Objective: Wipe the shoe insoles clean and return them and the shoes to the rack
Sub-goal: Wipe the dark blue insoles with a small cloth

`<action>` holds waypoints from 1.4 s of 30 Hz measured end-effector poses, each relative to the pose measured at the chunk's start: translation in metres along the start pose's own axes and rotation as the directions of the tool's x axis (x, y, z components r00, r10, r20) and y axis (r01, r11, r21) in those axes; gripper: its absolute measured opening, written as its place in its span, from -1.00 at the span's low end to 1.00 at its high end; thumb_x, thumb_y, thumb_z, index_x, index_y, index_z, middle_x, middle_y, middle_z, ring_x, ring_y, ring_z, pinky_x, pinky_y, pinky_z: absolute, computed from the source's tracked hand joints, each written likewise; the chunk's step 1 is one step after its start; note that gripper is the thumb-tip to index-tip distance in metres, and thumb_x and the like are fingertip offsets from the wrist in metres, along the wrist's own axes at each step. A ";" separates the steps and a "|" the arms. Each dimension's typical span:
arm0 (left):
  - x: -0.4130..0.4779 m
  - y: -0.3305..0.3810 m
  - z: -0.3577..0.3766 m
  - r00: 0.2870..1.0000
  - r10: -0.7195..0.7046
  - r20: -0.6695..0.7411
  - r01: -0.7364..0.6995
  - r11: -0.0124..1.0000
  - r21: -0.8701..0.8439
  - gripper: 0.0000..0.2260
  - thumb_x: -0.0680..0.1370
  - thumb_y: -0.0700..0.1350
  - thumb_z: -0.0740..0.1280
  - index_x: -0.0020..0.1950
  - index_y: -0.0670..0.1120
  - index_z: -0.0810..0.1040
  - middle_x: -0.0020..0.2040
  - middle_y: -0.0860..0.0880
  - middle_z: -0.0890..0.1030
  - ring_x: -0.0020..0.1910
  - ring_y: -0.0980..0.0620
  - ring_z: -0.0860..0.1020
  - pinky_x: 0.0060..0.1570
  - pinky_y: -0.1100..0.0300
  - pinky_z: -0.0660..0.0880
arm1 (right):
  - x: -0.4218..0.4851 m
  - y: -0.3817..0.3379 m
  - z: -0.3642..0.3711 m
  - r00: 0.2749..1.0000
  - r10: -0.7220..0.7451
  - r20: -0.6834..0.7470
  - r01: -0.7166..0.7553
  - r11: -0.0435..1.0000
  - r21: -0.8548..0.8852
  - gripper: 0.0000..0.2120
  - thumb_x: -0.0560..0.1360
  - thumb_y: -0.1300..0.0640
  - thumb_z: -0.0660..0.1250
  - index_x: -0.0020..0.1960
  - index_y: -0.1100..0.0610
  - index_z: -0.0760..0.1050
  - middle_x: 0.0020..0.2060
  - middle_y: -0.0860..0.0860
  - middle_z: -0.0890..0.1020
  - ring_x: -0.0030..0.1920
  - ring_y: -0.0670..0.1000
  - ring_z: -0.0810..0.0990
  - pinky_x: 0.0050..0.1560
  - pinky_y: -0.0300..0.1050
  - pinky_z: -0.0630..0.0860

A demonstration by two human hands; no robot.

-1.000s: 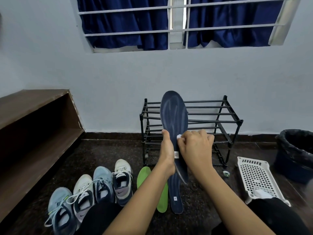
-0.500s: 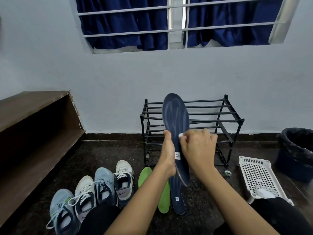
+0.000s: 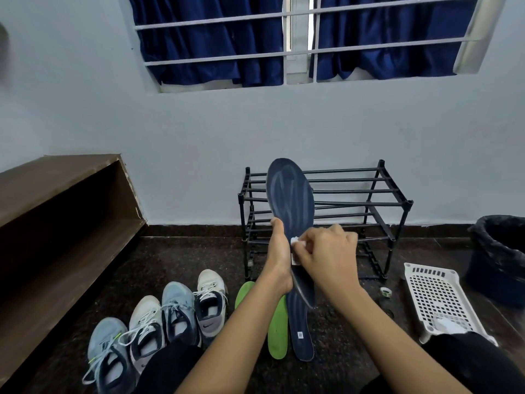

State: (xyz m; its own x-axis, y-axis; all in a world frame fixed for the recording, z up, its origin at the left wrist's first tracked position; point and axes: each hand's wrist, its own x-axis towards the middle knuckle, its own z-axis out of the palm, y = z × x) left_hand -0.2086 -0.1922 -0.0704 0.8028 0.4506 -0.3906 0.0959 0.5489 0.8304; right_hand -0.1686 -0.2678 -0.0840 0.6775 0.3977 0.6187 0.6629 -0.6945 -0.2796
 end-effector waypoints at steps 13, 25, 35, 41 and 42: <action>0.001 -0.003 0.009 1.000 0.025 0.011 -0.025 1.000 0.008 -0.38 0.62 0.31 -0.04 -0.07 -0.12 0.63 -0.31 -0.04 0.69 -0.25 0.01 0.66 -0.19 0.17 0.57 | -0.006 -0.003 -0.003 0.997 0.047 0.059 -0.043 0.996 -0.075 -0.84 0.45 0.04 0.27 -0.13 0.07 0.60 -0.28 -0.01 0.61 -0.14 0.08 0.48 -0.16 -0.02 0.11; -0.005 -0.005 0.013 0.997 -0.012 0.077 0.016 0.998 -0.059 -0.38 0.63 0.30 -0.06 0.00 -0.11 0.64 -0.21 -0.09 0.70 -0.17 -0.05 0.63 -0.11 0.13 0.54 | 0.015 0.016 -0.004 0.991 0.128 -0.035 -0.130 0.989 -0.064 -0.84 0.47 0.04 0.31 -0.15 0.09 0.62 -0.32 0.02 0.62 -0.15 0.12 0.48 -0.15 -0.01 0.15; -0.004 -0.002 0.005 1.000 -0.012 0.017 0.013 1.000 -0.016 -0.35 0.60 0.34 -0.02 -0.13 -0.12 0.65 -0.30 -0.09 0.69 -0.22 -0.05 0.63 -0.16 0.11 0.55 | -0.004 0.003 -0.002 0.999 -0.020 0.041 0.018 0.998 0.062 -0.86 0.46 0.03 0.30 -0.10 0.02 0.63 -0.25 -0.03 0.65 -0.10 0.08 0.50 -0.16 -0.05 0.11; -0.008 -0.008 0.015 0.996 -0.023 0.084 0.026 0.999 -0.036 -0.40 0.63 0.29 -0.04 0.01 -0.09 0.64 -0.27 -0.07 0.69 -0.25 -0.03 0.63 -0.20 0.14 0.54 | 0.019 0.023 -0.007 0.984 0.168 -0.056 -0.171 0.984 -0.043 -0.81 0.49 -0.02 0.27 -0.09 0.04 0.61 -0.27 0.01 0.64 -0.09 0.11 0.49 -0.09 0.01 0.20; -0.007 -0.009 0.015 0.996 -0.020 0.082 0.023 0.999 -0.033 -0.40 0.63 0.29 -0.04 0.02 -0.09 0.64 -0.25 -0.07 0.70 -0.24 -0.03 0.63 -0.19 0.14 0.54 | 0.019 0.023 -0.007 0.983 0.177 -0.057 -0.178 0.984 -0.015 -0.82 0.49 0.00 0.27 -0.09 0.04 0.60 -0.26 0.02 0.63 -0.09 0.12 0.49 -0.09 0.01 0.20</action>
State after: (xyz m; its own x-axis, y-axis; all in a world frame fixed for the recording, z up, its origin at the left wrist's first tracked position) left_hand -0.2063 -0.2112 -0.0686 0.8465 0.3797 -0.3732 0.0952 0.5818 0.8078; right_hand -0.1433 -0.2804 -0.0732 0.7649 0.2340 0.6001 0.5270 -0.7630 -0.3743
